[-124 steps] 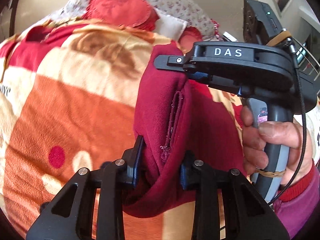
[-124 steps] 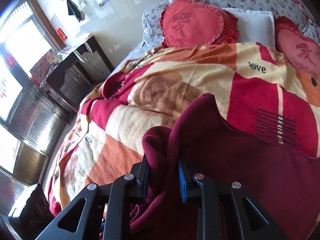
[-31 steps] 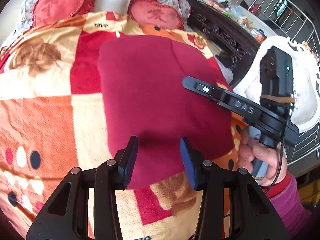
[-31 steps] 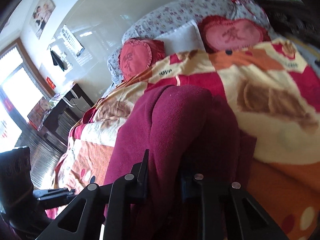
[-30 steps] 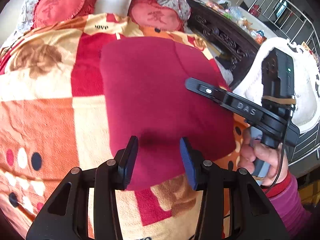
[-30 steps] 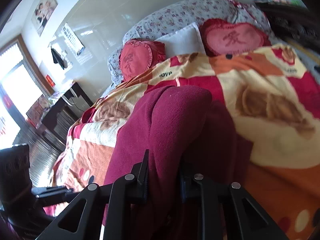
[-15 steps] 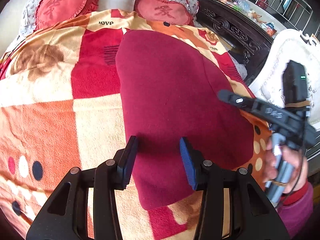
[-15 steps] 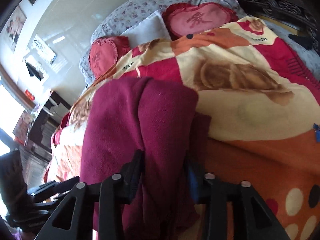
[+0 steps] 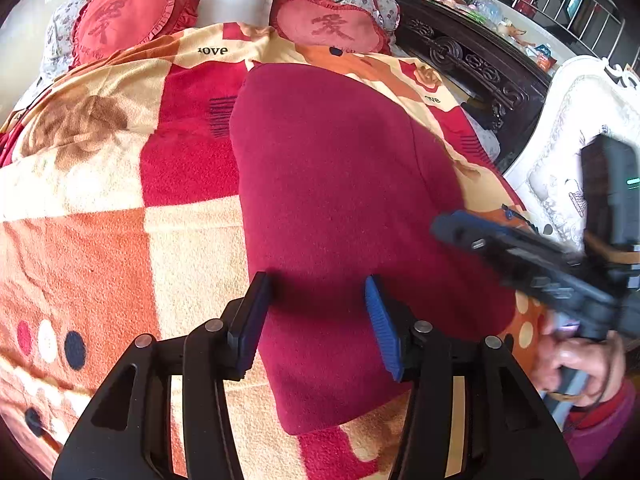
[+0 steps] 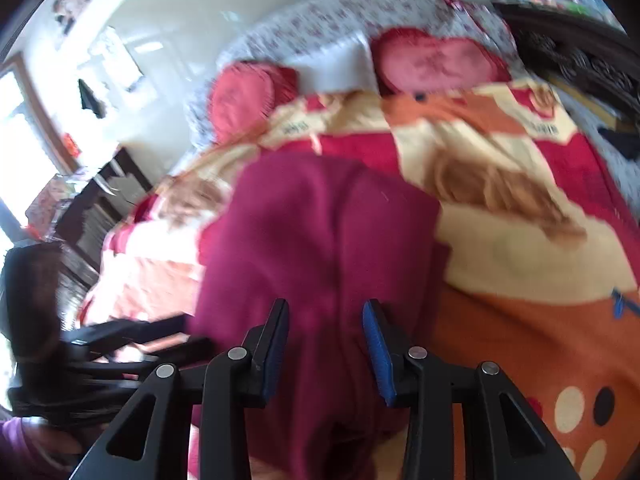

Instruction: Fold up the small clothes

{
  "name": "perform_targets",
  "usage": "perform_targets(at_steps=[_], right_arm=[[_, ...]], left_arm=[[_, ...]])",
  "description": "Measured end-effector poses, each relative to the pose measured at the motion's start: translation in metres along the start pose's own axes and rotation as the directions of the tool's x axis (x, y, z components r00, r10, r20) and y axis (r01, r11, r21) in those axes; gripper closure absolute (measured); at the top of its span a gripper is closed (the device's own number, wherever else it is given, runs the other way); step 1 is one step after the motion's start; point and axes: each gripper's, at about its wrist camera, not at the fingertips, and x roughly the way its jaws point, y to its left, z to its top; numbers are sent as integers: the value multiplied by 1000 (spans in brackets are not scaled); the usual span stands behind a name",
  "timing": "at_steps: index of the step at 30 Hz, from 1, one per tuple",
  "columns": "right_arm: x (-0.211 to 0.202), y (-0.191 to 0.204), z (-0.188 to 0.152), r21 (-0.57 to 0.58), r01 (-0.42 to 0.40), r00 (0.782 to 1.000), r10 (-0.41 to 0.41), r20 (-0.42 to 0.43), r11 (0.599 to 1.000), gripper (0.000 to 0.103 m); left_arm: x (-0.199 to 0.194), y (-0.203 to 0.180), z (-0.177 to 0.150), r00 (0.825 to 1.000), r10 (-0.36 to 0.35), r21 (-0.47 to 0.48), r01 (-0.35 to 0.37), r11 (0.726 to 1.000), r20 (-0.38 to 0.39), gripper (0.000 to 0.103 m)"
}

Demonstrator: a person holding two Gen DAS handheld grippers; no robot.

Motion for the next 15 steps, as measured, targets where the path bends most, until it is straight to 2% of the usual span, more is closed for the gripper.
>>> perform_targets(at_steps=[2, 5, 6, 8, 9, 10, 12, 15], right_arm=[[13, -10, -6, 29, 6, 1000, -5, -27, 1000, 69], [6, -14, -9, 43, -15, 1000, 15, 5, 999, 69], [0, -14, -8, 44, -24, 999, 23, 22, 999, 65], [-13, -19, -9, 66, -35, 998, 31, 63, 997, 37], [-17, -22, -9, 80, -30, 997, 24, 76, 996, 29], [-20, -24, -8, 93, -23, 996, 14, 87, 995, 23], [-20, -34, -10, 120, -25, 996, 13, 93, 992, 23], [-5, -48, -11, 179, -89, 995, 80, 53, 980, 23]], left_arm=[[1, 0, 0, 1000, 1, -3, -1, 1000, -2, 49], [-1, 7, 3, 999, -34, -33, 34, 999, -7, 49], [-2, 11, 4, 998, -62, -49, 62, 997, -3, 49], [-4, 20, 6, 992, -123, -88, 124, 988, 14, 39], [-5, 24, 8, 989, -144, -110, 146, 983, 26, 30], [-4, 28, 9, 986, -161, -131, 165, 978, 40, 28], [0, 33, 14, 981, -191, -156, 195, 968, 45, 28], [16, 37, 20, 978, -208, -179, 208, 962, 17, 28]])
